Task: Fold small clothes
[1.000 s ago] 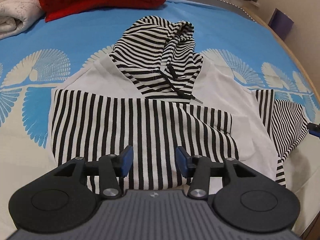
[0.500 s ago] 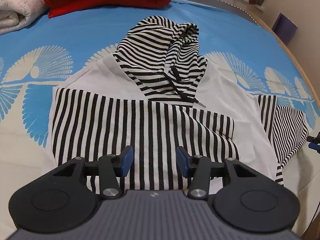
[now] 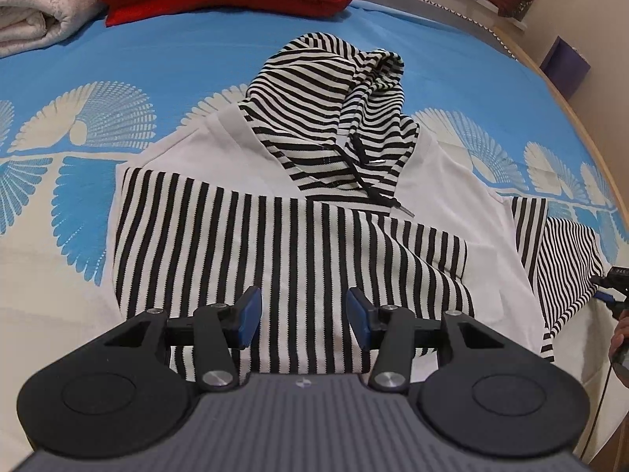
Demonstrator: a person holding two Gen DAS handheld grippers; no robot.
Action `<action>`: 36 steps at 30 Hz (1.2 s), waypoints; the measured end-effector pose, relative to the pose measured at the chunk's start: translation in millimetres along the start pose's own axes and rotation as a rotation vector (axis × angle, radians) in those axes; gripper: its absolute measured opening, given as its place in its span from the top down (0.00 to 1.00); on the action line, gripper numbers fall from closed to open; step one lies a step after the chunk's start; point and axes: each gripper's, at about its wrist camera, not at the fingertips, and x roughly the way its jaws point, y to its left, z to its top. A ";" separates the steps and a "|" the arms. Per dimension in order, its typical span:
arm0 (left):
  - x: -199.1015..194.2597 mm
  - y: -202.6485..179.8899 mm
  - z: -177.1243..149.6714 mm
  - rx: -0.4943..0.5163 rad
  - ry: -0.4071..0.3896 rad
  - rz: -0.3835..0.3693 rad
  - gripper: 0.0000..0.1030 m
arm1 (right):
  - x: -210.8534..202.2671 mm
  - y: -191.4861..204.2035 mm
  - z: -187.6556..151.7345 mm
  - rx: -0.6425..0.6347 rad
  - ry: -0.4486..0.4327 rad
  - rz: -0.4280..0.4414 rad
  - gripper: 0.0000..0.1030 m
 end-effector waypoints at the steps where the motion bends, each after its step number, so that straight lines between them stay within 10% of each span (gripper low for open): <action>1: -0.6 2.2 0.1 -0.003 0.000 0.002 0.49 | 0.0 1.4 0.3 0.006 -0.014 -0.003 0.93; 8: -10.3 26.4 5.2 -0.054 -0.019 0.013 0.49 | -52.5 67.1 -1.3 -0.202 -0.258 -0.078 0.96; 13: -23.5 53.1 12.4 -0.131 -0.045 0.007 0.49 | -158.3 186.1 -78.1 -0.594 -0.521 0.292 0.97; 16: -29.7 70.9 14.6 -0.176 -0.054 0.016 0.49 | -201.5 236.7 -159.5 -0.894 -0.462 0.658 0.96; 19: -34.2 90.6 16.8 -0.236 -0.056 0.007 0.49 | -202.6 263.6 -227.9 -1.116 -0.132 0.870 0.94; 23: -39.5 113.0 19.3 -0.333 -0.055 -0.031 0.49 | -187.7 270.0 -263.4 -1.127 0.144 0.827 0.90; 30: -28.4 120.0 14.6 -0.370 -0.021 -0.031 0.49 | -207.7 269.6 -219.9 -0.830 0.119 0.618 0.59; 36: -5.0 95.9 8.7 -0.317 0.017 -0.024 0.49 | -158.5 259.5 -221.7 -0.713 0.200 0.515 0.58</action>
